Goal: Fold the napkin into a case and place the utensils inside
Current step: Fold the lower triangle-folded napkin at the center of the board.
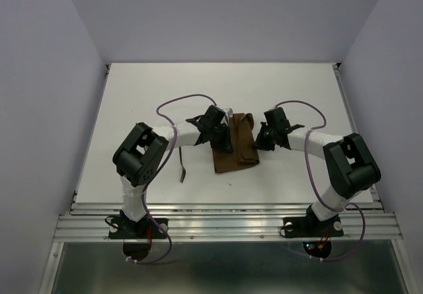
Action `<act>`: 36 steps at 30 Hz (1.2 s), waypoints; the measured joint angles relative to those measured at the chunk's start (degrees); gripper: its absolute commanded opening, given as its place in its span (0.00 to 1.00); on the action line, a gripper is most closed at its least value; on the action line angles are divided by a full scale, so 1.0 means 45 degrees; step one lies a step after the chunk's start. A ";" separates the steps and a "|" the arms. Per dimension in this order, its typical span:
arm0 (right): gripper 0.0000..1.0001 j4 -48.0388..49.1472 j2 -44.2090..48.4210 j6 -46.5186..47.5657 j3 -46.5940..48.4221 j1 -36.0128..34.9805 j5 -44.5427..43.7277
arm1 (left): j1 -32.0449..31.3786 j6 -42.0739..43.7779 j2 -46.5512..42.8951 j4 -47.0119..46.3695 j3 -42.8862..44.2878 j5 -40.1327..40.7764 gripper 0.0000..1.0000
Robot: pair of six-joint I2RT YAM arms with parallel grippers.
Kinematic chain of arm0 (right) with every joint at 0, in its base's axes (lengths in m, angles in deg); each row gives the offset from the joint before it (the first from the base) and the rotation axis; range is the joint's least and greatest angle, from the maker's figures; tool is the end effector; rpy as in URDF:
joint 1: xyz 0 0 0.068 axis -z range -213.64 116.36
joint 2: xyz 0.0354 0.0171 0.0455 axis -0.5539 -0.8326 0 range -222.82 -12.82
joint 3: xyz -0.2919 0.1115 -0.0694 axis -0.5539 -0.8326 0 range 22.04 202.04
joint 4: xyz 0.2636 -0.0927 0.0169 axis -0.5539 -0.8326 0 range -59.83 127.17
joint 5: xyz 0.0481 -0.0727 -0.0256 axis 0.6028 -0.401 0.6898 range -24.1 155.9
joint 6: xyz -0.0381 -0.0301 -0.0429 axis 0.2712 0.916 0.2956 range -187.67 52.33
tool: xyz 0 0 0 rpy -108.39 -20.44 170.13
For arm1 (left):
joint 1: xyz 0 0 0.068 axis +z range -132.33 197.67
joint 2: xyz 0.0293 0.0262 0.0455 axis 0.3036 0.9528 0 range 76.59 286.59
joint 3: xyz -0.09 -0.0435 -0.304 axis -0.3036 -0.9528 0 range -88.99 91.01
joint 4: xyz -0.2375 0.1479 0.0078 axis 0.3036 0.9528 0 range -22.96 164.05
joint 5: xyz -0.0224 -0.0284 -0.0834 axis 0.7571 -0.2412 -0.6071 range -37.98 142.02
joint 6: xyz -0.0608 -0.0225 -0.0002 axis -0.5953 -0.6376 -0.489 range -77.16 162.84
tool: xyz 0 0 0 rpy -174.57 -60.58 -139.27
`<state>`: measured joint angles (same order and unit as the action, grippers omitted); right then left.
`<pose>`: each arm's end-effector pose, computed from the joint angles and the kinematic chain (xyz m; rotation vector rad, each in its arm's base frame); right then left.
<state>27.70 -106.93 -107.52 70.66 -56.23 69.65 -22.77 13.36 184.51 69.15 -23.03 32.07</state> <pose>0.3146 0.1345 0.1769 0.3645 2.5815 0.4995 0.3240 -0.2988 0.1940 0.4249 2.4741 -0.9685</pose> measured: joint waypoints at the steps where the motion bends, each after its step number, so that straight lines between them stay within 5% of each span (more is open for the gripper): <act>1: 0.01 -0.0083 0.0029 0.0000 0.0000 0.0000 -0.0029 | -0.0010 0.0034 0.0204 0.0092 0.0000 -0.0044 0.00; 36: 0.01 -0.0491 0.0316 -0.0015 0.0019 -0.0170 -0.0083 | -0.0967 0.0680 0.0631 0.0544 0.0311 -0.1880 0.00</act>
<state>25.49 -105.51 -107.59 70.75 -56.99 69.28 -27.12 16.42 187.35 71.60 -21.64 23.62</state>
